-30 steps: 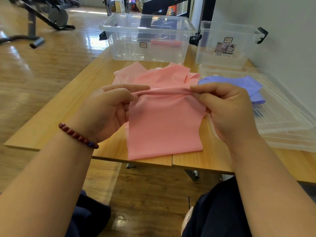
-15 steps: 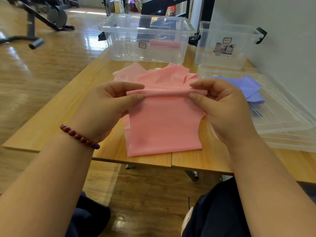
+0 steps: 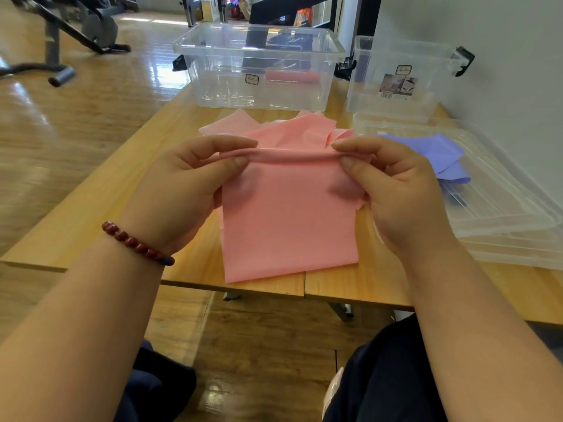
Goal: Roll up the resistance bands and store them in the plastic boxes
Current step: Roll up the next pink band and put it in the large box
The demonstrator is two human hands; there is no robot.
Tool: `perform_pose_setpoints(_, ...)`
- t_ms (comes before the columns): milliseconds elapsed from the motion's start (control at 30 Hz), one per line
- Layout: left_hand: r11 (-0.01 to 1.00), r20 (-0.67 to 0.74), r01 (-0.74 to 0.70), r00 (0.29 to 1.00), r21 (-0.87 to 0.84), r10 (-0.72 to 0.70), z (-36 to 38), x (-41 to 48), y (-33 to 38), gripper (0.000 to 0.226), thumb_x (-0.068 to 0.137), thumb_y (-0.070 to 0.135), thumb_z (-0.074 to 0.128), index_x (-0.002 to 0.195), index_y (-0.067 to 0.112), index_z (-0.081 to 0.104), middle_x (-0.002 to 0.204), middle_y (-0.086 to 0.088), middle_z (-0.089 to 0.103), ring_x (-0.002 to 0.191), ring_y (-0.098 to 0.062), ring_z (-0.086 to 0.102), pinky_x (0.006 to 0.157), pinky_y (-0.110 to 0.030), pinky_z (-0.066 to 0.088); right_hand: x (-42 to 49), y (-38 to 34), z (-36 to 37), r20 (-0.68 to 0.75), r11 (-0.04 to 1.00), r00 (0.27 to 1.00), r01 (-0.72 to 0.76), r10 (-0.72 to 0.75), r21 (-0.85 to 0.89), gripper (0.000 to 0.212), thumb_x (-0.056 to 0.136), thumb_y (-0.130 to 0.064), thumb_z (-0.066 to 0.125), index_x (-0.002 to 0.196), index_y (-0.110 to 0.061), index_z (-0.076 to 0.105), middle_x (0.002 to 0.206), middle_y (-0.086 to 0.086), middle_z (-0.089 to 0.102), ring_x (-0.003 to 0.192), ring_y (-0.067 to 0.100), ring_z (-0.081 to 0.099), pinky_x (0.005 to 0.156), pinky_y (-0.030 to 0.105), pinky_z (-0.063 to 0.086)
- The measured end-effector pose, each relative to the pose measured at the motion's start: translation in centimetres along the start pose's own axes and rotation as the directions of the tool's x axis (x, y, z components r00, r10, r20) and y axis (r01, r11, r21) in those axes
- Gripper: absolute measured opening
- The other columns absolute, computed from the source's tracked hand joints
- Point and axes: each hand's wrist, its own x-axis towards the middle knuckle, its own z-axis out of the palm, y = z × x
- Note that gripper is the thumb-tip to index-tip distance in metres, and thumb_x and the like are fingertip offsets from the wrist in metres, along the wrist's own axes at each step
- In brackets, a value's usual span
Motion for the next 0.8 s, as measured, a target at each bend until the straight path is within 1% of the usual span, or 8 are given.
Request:
perform_pose_setpoints(67,0.999,0.031,0.008,0.999,-0.033,-0.007,-0.08,-0.06,0.11,0.033,0.093,0.001,0.055,0.086,0.025,0.077,0.086,0.003,0.070,0.085,-0.009,0.065,0.070,-0.020,0.053,0.06,0.12,-0.07,-0.017,0.998,0.999,-0.045,0.046,0.054,0.029,0.087,-0.013,0.064,0.085,-0.038,0.078,0.101,-0.006,0.073,0.106,0.015,0.064,0.090,0.033,0.051)
perform_pose_setpoints(167,0.998,0.067,0.037,0.997,-0.057,-0.033,-0.19,-0.14,0.24,0.032,0.095,-0.002,0.050,0.091,0.019,0.074,0.081,0.006,0.071,0.080,-0.007,0.066,0.069,-0.019,0.054,0.09,0.07,-0.16,-0.034,0.995,0.995,-0.088,0.090,0.057,0.029,0.085,-0.014,0.064,0.082,-0.038,0.078,0.104,-0.002,0.072,0.107,0.014,0.063,0.087,0.029,0.050)
perform_pose_setpoints(267,0.997,0.079,0.063,0.995,-0.036,-0.060,-0.31,-0.19,0.33,0.031,0.095,-0.004,0.046,0.096,0.014,0.071,0.078,0.006,0.072,0.077,-0.006,0.067,0.068,-0.018,0.054,0.01,-0.18,-0.10,-0.010,0.993,0.994,-0.106,0.106,0.049,0.018,0.085,-0.019,0.069,0.083,-0.035,0.078,0.100,-0.006,0.073,0.104,0.009,0.064,0.086,0.026,0.050)
perform_pose_setpoints(367,0.996,0.084,0.080,0.994,-0.041,-0.076,-0.29,-0.20,0.34,0.020,0.090,0.003,0.056,0.096,0.012,0.072,0.083,0.001,0.072,0.080,-0.009,0.068,0.068,-0.019,0.054,-0.02,-0.10,0.00,-0.041,0.996,0.995,-0.091,0.091,-0.003,0.019,0.088,-0.018,0.071,0.083,-0.036,0.076,0.091,-0.012,0.074,0.095,0.004,0.065,0.083,0.024,0.051)
perform_pose_setpoints(500,0.999,0.015,0.021,1.000,0.038,-0.021,-0.20,-0.01,-0.23,0.014,0.076,0.025,0.068,0.082,0.026,0.079,0.087,0.000,0.071,0.090,-0.015,0.066,0.082,-0.032,0.057,0.09,0.12,-0.11,-0.007,0.995,0.996,-0.091,0.091,0.031,0.019,0.088,-0.017,0.072,0.093,-0.035,0.072,0.088,-0.009,0.071,0.089,0.010,0.065,0.078,0.024,0.052)
perform_pose_setpoints(600,0.994,0.033,-0.026,0.999,0.104,0.023,-0.34,0.18,-0.46,0.014,0.079,0.021,0.074,0.087,0.031,0.078,0.090,-0.002,0.071,0.090,-0.016,0.066,0.084,-0.034,0.055,0.14,0.22,-0.22,-0.018,0.997,0.997,-0.081,0.081,-0.019,0.022,0.088,-0.014,0.071,0.091,-0.036,0.072,0.099,-0.004,0.072,0.096,0.013,0.066,0.082,0.028,0.053)
perform_pose_setpoints(700,0.996,0.047,-0.027,0.999,0.084,0.023,-0.56,0.29,-0.52,0.024,0.077,0.018,0.074,0.099,0.027,0.074,0.092,-0.001,0.073,0.091,-0.014,0.067,0.082,-0.029,0.053,0.11,0.15,-0.20,-0.011,0.996,0.997,-0.079,0.079,-0.042,0.022,0.090,-0.014,0.069,0.083,-0.035,0.071,0.090,-0.010,0.072,0.094,0.014,0.067,0.085,0.034,0.054)
perform_pose_setpoints(800,0.989,0.015,-0.066,0.998,0.130,0.065,-0.50,0.33,-0.47,0.025,0.087,0.010,0.068,0.091,0.032,0.078,0.093,0.002,0.073,0.096,-0.015,0.066,0.089,-0.034,0.054,-0.01,0.04,-0.11,0.036,0.996,0.996,-0.085,0.086,-0.040,0.024,0.092,-0.016,0.066,0.084,-0.038,0.069,0.091,-0.009,0.071,0.094,0.016,0.067,0.084,0.034,0.053)
